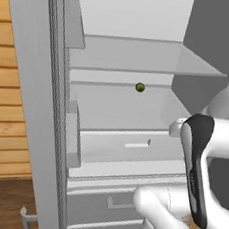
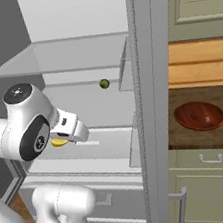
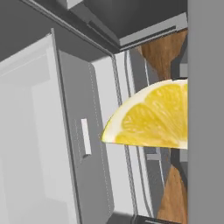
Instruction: Grab a lemon wedge from the fridge and one ice cube from the ice bowl, and put them in the glass of lemonade.
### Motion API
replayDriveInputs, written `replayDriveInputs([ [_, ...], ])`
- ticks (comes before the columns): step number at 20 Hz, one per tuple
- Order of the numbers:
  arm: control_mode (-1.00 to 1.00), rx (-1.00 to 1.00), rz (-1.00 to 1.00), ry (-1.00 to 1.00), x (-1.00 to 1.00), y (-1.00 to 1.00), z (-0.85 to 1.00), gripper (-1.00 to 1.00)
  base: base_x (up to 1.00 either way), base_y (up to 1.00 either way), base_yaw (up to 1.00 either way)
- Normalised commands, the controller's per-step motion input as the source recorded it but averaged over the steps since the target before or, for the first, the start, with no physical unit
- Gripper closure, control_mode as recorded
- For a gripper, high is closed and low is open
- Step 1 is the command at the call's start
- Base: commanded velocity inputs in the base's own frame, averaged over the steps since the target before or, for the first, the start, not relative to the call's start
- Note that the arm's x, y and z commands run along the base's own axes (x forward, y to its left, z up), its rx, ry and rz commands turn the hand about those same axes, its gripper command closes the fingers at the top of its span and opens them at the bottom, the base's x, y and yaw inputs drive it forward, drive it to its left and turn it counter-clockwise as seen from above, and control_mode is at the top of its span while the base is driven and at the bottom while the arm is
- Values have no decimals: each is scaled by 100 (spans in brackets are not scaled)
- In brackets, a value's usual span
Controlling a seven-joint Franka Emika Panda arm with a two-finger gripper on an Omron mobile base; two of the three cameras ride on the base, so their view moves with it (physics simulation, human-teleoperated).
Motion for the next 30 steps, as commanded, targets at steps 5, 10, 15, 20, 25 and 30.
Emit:
replayDriveInputs([
  [5,100,0,0,0,0,0,0,100,-100,-1,-24],
  [10,100,0,0,0,0,0,0,100,-81,0,-65],
  [15,100,0,0,0,0,0,0,100,-13,0,-88],
  [20,100,0,0,0,0,0,0,100,0,-13,-91],
  [25,100,0,0,0,0,0,0,100,51,-85,-31],
  [30,100,0,0,0,0,0,0,100,100,-92,32],
])
